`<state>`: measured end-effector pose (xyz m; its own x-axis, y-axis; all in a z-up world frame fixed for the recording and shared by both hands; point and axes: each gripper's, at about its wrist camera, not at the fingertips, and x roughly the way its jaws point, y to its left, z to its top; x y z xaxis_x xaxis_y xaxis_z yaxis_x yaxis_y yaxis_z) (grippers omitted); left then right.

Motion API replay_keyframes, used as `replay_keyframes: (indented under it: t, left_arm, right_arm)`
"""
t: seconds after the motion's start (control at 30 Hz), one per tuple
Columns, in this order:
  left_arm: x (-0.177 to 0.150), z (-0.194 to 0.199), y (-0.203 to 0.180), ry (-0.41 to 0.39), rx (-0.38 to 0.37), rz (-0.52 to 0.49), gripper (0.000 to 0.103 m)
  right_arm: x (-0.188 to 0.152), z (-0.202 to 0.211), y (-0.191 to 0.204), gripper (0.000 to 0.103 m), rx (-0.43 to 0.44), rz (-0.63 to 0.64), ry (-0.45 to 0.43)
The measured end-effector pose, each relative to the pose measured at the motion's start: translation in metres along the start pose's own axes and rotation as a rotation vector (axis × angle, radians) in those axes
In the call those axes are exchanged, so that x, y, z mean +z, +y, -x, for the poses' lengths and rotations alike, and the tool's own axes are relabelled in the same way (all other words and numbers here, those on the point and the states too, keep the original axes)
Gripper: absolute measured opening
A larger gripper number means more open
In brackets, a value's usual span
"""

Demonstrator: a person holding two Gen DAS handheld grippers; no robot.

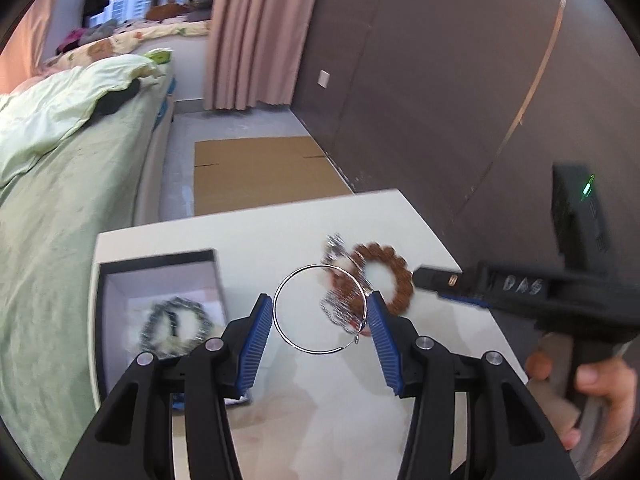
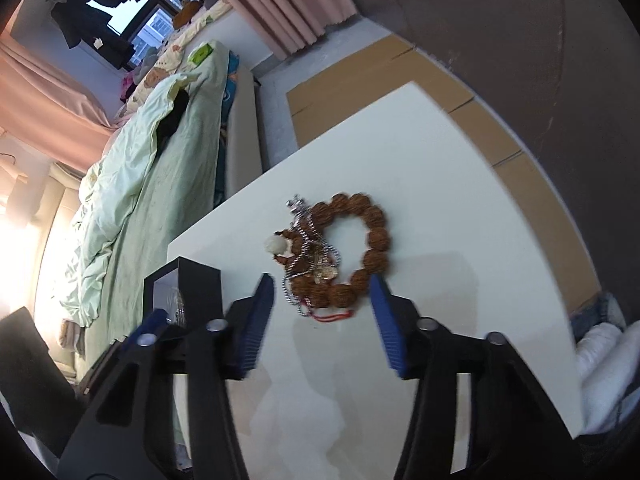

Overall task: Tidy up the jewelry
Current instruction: 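Carry the silver hoop over the box with the left tool while the right tool grasps the chain pendant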

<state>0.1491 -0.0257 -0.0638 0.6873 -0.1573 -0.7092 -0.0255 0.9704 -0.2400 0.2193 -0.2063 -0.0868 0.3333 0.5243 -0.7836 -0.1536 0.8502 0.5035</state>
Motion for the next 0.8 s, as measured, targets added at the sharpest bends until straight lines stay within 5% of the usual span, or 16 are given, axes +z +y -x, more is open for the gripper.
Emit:
replay_keyframes:
  t: [0.5,0.63,0.8]
  left_arm:
    - [0.025,0.022,0.055,-0.063,0.001,0.109,0.047]
    - [0.029,0.025,0.063,-0.070,-0.002,0.128,0.047]
    - [0.034,0.023,0.069,-0.071,-0.001,0.150,0.047]
  right_arm:
    - [0.025,-0.064,0.007,0.021,-0.035,-0.056,0.061]
    - [0.028,-0.067,0.009,0.006,-0.007,-0.074,0.058]
    - [0.030,-0.058,0.016,0.006,0.021,-0.062,0.026]
